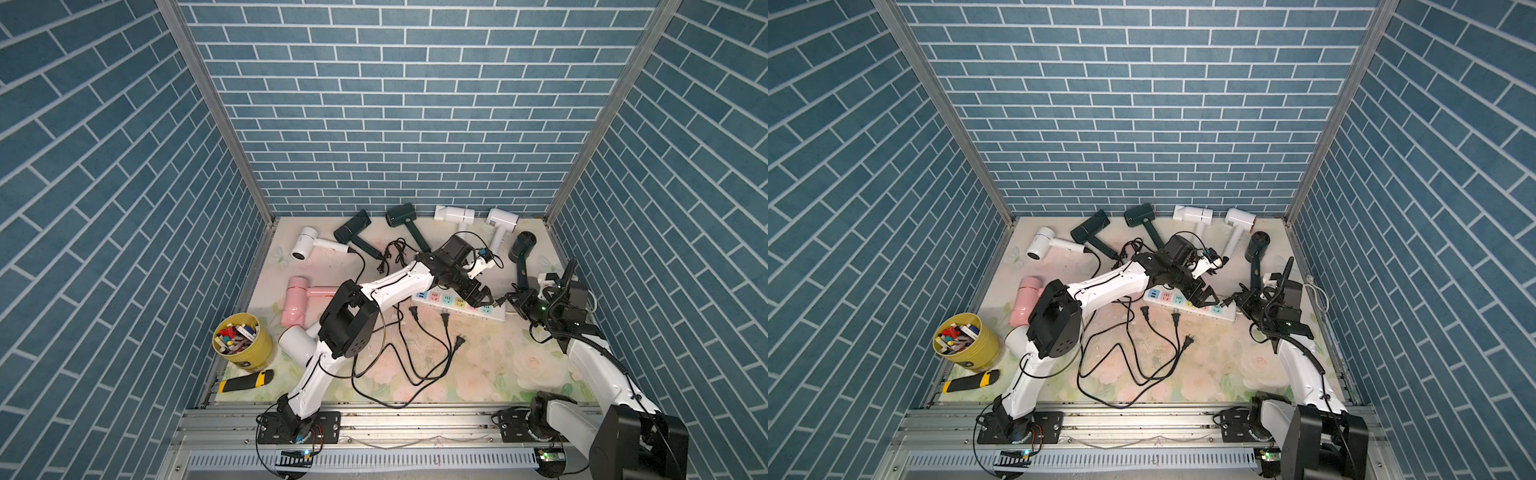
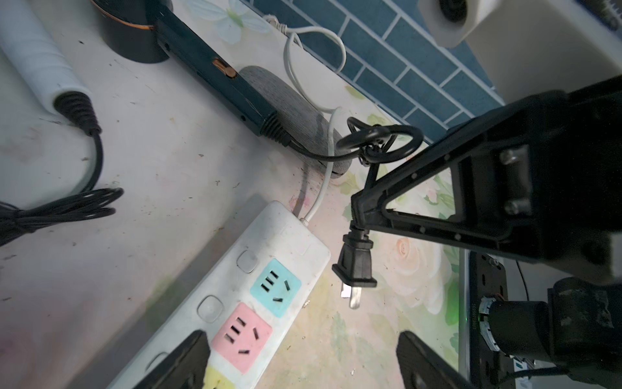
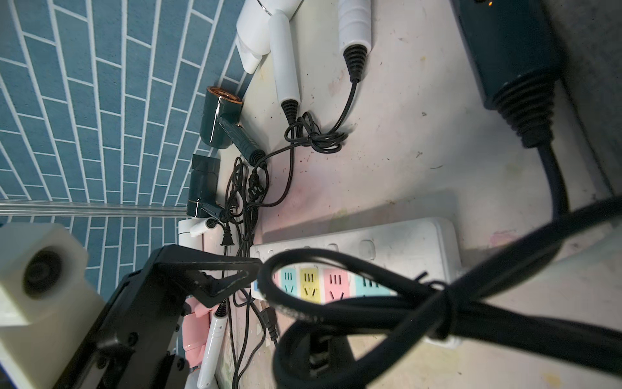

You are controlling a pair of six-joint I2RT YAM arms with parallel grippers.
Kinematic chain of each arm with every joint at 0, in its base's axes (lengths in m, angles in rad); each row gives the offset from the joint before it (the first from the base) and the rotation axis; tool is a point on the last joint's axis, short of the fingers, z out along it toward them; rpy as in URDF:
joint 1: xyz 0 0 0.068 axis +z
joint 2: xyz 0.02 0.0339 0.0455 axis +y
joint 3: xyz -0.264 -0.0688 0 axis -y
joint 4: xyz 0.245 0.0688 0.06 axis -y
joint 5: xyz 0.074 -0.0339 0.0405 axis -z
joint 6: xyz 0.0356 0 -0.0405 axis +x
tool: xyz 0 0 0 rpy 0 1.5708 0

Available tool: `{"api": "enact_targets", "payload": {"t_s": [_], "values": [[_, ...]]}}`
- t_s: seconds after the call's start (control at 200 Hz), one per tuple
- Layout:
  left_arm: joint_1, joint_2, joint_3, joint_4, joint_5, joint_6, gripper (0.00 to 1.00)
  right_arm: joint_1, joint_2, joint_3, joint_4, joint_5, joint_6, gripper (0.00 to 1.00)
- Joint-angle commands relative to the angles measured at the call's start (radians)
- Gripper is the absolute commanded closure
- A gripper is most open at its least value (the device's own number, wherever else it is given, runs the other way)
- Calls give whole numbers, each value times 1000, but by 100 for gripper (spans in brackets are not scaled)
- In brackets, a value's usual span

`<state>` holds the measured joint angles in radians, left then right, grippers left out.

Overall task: Charge the blow dryers
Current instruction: Pick up the plug from the center of the board.

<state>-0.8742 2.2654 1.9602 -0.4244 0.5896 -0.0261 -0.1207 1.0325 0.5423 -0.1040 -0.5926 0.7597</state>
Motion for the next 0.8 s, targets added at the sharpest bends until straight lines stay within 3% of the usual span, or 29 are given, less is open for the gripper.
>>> {"api": "enact_targets", "payload": {"t_s": [0.0, 0.42, 0.71, 0.795], "values": [[-27, 34, 76, -97, 19, 45, 13, 0, 4, 34, -18, -1, 2, 100], [-60, 153, 226, -162, -44, 68, 47, -1, 16, 28, 10, -47, 38, 100], [-78, 157, 230, -150, -90, 94, 77, 0, 32, 23, 13, -78, 38, 100], [-78, 154, 224, -154, -101, 108, 82, 0, 39, 23, 10, -89, 34, 100]]}}
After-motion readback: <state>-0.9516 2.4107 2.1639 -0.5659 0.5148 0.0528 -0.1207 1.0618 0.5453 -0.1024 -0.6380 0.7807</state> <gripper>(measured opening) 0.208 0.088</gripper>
